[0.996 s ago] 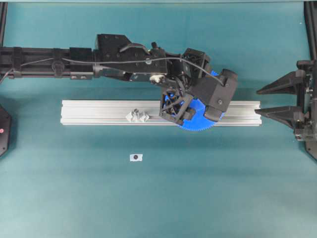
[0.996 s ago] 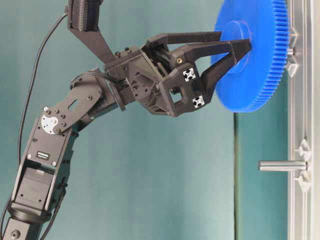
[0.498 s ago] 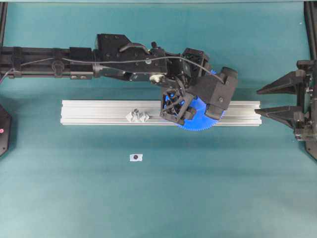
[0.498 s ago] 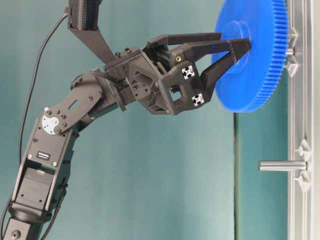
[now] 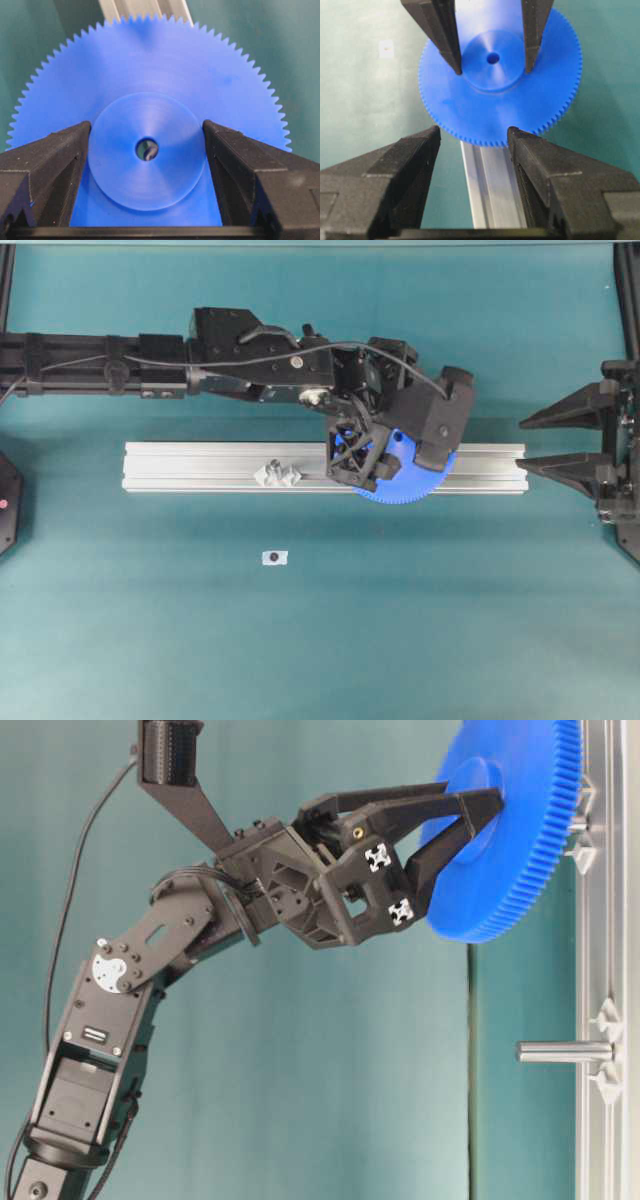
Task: Insert the large gear onto the shaft.
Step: 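Align the gear's center hole above the right metal shaft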
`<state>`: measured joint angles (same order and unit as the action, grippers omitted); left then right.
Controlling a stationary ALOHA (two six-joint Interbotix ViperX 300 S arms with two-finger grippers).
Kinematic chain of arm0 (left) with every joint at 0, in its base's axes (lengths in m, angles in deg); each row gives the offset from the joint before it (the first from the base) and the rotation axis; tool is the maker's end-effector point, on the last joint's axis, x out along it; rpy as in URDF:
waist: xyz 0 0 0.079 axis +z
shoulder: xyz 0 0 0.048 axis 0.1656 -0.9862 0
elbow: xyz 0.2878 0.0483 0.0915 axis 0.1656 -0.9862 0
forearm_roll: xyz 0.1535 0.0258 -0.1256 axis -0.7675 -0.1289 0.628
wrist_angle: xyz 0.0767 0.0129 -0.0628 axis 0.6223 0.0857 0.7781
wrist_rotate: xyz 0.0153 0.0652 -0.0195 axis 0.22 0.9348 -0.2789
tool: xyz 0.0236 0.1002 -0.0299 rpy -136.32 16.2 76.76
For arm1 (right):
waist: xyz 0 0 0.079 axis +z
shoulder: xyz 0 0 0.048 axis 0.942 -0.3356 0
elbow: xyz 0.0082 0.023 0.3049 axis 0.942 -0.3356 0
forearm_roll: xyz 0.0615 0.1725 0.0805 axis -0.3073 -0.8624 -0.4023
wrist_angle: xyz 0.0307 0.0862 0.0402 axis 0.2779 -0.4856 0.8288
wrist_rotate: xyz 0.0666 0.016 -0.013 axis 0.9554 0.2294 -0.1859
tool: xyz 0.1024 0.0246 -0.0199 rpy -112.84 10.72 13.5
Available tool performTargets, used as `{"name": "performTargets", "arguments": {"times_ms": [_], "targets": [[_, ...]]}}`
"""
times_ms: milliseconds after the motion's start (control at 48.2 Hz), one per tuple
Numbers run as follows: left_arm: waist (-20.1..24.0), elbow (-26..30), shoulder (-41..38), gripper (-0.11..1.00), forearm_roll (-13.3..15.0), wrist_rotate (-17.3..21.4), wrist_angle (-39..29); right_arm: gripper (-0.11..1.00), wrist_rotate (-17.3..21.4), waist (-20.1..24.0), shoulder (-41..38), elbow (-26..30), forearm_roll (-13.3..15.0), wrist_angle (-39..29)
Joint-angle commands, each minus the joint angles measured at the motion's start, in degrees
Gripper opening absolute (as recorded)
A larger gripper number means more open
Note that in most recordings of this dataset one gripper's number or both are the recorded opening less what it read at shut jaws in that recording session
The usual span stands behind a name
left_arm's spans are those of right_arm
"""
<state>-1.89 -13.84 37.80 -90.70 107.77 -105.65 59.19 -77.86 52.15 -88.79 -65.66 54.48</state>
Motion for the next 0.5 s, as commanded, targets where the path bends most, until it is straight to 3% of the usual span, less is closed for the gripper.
{"name": "performTargets", "arguments": {"times_ms": [0,477], "targets": [[1.1,0.0,1.6,0.84,-0.2,-1.5,-0.2,0.62,0.4,-0.2,0.0,1.0,0.0,0.3],[1.1,-5.0,4.5,0.82,-0.2,-3.2,1.7,0.62,0.5,-0.2,0.3,1.0,-0.2,0.1]]}}
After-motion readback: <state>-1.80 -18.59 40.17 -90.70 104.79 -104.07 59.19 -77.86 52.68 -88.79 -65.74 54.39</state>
